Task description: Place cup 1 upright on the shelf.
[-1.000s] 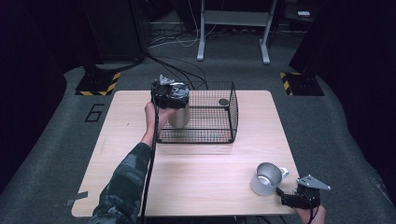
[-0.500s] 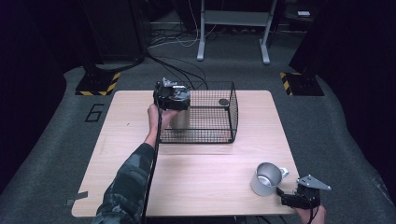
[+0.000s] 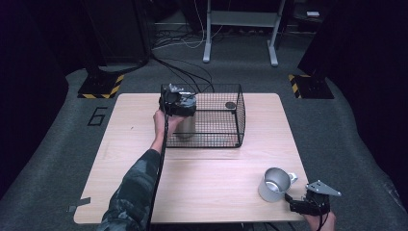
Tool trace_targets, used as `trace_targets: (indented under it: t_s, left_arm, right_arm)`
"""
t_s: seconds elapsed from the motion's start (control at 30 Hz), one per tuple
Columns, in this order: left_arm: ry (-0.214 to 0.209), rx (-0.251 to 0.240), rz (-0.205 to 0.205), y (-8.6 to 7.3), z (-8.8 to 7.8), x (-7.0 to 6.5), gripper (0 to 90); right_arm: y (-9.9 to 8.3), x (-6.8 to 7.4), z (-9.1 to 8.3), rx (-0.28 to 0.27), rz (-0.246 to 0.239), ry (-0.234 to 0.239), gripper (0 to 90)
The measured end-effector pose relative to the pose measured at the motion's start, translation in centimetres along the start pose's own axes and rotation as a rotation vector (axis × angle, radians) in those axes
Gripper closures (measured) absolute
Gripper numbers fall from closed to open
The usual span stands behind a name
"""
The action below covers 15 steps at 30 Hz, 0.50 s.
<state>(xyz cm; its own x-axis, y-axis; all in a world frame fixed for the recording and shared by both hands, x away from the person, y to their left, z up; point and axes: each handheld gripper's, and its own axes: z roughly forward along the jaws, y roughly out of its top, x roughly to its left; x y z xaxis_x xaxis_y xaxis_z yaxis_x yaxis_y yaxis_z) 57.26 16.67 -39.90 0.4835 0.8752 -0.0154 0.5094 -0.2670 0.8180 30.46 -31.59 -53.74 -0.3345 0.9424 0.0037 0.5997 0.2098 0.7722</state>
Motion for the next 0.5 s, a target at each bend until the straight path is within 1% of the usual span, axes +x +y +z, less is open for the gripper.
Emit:
trace_targets:
  t_s: [0.03, 0.2, 0.23, 0.33, 0.37, 0.4, 0.43, 0.47, 0.5]
  left_arm:
    - [0.001, -0.007, -0.002, -0.06, -0.01, 0.0, 3.9]
    - [-0.004, 0.006, 0.008, -0.1, -0.08, 0.08, 3.8]
    - [-0.005, -0.002, -0.002, -0.18, -0.06, 0.0, 3.8]
    - [-0.005, -0.001, 0.005, -0.49, -0.27, -0.06, 3.8]
    - [-0.003, 0.002, 0.002, -0.61, -0.38, -0.11, 3.8]
    - [-0.004, 0.019, 0.013, -0.67, -0.57, -0.01, 3.7]
    - [-0.003, 0.012, 0.002, -0.77, -0.63, -0.05, 3.7]
    - [-0.008, 0.02, 0.007, -0.88, -0.8, 0.02, 3.7]
    - [-0.006, 0.013, -0.001, -0.96, -0.86, -0.03, 3.7]
  right_arm:
    - [0.0, 0.0, 0.0, 0.0, 0.0, 0.0, 0.1]
    - [0.0, -0.01, 0.0, 0.0, -0.001, 0.001, 0.1]
    - [0.0, 0.0, 0.0, 0.0, 0.0, 0.001, 0.1]
    - [0.0, 0.02, 0.0, 0.0, 0.001, -0.001, 0.1]
    - [-0.01, 0.02, 0.0, 0.0, 0.0, -0.001, 0.1]
    - [0.0, 0.02, 0.0, 0.0, 0.001, -0.001, 0.1]
    - [0.0, 0.01, 0.0, 0.0, 0.001, -0.001, 0.1]
    - [0.0, 0.01, -0.01, 0.0, 0.001, -0.001, 0.1]
    - [-0.01, 0.03, -0.01, 0.0, 0.001, -0.002, 0.1]
